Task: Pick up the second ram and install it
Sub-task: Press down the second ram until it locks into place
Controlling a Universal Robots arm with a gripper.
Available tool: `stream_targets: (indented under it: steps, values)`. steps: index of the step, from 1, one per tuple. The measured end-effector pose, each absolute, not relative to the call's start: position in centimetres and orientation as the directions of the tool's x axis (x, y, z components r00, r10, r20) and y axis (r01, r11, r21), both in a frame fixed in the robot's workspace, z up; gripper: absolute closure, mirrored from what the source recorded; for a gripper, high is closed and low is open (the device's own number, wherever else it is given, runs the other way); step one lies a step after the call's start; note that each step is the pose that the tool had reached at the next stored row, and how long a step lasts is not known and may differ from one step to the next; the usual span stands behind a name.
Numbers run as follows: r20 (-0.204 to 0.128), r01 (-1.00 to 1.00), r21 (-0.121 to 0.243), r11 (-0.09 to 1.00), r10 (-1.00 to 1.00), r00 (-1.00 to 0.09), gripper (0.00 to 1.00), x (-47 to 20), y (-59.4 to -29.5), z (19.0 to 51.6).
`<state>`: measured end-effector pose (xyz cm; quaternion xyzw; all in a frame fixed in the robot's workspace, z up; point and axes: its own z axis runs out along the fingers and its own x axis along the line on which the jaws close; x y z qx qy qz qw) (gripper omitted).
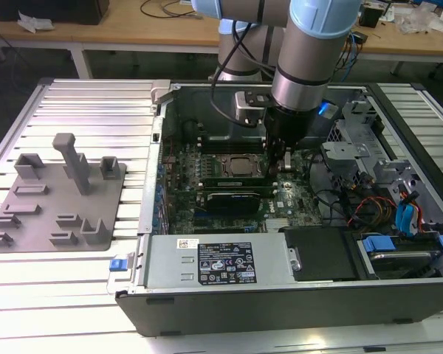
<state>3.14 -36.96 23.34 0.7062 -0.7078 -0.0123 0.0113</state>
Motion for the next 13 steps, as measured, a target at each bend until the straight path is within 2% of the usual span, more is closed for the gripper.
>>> stream_targets:
  steps: [13]
  values:
    - [-0.003, -0.999, 0.033, 0.002, -1.000, -0.002, 0.92, 3.14, -36.96, 23.04]
